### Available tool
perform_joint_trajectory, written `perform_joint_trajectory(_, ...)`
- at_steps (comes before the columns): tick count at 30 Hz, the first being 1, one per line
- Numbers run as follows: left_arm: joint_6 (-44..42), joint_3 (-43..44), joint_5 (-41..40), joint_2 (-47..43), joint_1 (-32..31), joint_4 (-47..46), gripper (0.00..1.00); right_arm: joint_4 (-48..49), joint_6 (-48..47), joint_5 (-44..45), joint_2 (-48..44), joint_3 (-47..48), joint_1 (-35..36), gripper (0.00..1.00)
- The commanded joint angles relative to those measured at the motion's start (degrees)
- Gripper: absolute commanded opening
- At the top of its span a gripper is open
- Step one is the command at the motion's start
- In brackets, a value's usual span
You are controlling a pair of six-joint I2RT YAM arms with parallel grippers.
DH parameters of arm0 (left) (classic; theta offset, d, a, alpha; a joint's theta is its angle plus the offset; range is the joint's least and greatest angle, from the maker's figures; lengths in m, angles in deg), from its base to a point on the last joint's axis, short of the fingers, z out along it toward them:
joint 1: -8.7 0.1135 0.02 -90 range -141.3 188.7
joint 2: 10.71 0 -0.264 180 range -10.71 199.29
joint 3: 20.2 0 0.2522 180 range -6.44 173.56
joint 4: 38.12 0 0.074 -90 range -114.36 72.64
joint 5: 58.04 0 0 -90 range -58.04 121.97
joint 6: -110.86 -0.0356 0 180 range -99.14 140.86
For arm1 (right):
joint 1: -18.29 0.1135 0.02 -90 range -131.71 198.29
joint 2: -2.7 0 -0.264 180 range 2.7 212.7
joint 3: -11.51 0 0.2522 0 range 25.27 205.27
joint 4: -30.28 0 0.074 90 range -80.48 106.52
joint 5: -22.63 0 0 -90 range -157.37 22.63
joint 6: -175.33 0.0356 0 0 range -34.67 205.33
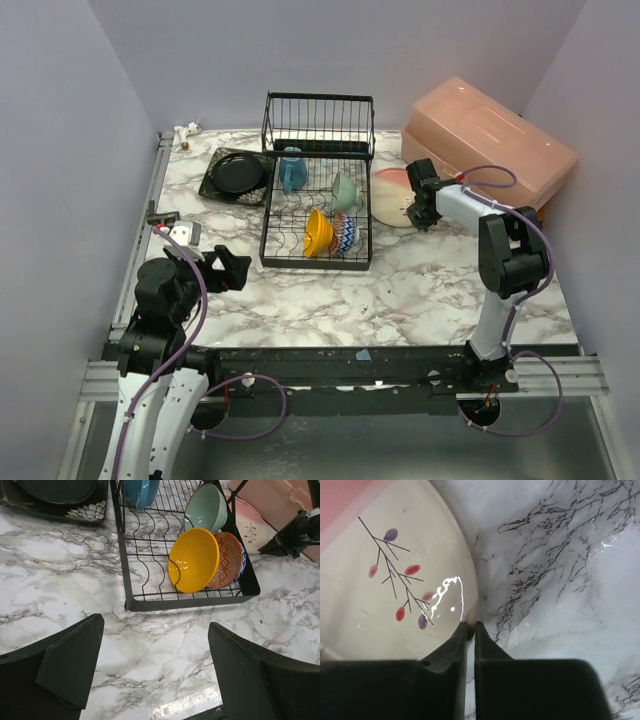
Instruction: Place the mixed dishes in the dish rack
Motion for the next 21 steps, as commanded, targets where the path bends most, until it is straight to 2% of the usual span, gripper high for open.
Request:
perform_joint_trajectory(1,-0.3,-0.5,-0.7,-0.7,-0.1,-1.0,0.9,-3.4,4.0,1.1,-0.5,-5.3,-0.3,0.03)
perform_joint_trajectory(2,-0.2,-0.5,-0.8,-0.8,-0.1,-1.0,0.9,-3.7,4.3,1.4,-1.5,-6.0,-0.3,0.0)
perform_joint_trajectory(13,-0.6,-0.3,3.5,-0.7,-0.1,-1.9,0.9,-6.0,4.6,0.3,-14.1,-15.7,-0.3,0.0)
perform_joint_trajectory(17,-0.3,-1.7,9.9,-1.8,-0.2,-5.8,0.9,-5.5,4.3,-0.6,-19.8,-20.2,-0.3,0.0)
perform_joint_trajectory(21,0.6,-3.3,22.2,-1.4,-2.0,-13.0,0.91,-6.2,3.6,-1.2,-24.8,-22.0,-0.3,0.0)
